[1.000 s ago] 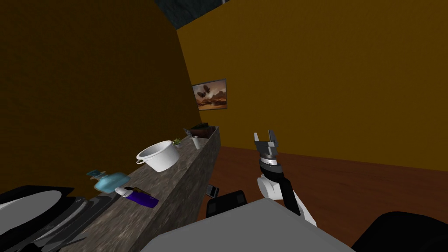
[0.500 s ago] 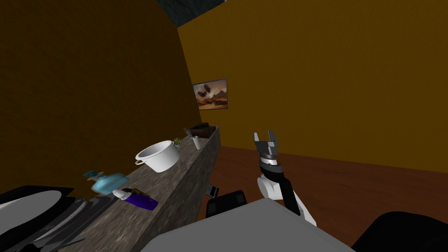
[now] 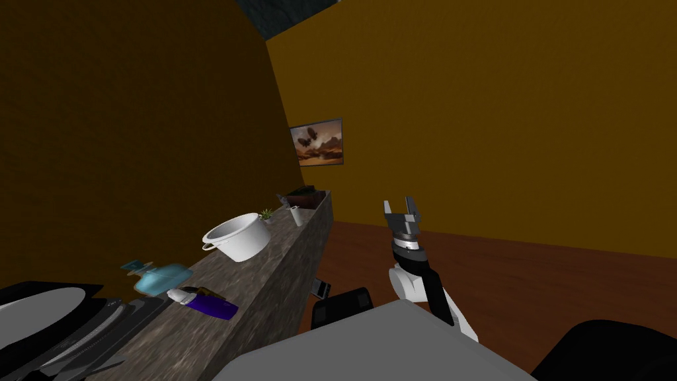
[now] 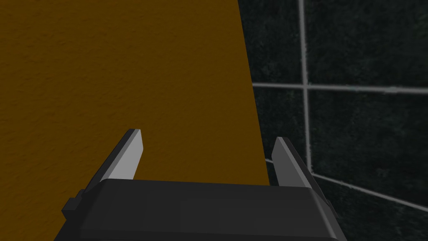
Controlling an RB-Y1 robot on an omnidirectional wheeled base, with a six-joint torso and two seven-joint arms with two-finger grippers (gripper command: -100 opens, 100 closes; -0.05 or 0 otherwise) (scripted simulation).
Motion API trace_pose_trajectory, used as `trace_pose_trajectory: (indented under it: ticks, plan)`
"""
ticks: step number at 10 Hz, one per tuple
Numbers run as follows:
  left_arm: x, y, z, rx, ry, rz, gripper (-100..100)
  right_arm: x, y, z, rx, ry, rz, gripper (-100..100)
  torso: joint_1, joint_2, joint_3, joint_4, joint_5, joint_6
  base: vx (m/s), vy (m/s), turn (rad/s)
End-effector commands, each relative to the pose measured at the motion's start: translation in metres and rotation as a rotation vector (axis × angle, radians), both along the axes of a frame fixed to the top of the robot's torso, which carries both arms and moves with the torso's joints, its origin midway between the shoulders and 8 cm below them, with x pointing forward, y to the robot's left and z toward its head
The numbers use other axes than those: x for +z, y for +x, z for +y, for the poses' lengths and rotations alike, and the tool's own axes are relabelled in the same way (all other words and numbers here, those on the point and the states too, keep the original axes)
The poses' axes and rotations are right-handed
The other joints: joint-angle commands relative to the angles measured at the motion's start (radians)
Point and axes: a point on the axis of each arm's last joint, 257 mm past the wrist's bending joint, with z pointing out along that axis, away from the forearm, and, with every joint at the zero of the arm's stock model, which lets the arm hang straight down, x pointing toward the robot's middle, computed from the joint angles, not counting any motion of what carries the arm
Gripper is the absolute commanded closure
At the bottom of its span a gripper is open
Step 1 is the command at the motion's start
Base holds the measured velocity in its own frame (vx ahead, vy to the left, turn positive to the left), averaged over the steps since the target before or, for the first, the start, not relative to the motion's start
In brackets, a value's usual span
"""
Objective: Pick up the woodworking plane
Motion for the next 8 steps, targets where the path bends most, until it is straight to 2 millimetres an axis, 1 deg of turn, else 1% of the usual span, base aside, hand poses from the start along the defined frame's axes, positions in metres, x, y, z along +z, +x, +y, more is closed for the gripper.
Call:
trace_pose_trajectory:
  ticks: [1,8]
  plan:
    - [-0.0065,-0.0084,0.0002,0.015,-0.020,0.024,-100,0.0000,0.0000,0.0000,0.000,0.000,0.000,0,0.000,0.000,0.000,0.000,0.000,0.000,0.001,0.010,-0.062]
    - [-0.0085,-0.0104,-0.0003,0.016,-0.025,0.030,-100,0.0000,0.0000,0.0000,0.000,0.000,0.000,0,-0.002,-0.001,-0.001,0.000,0.000,0.000,0.007,-0.008,-0.004]
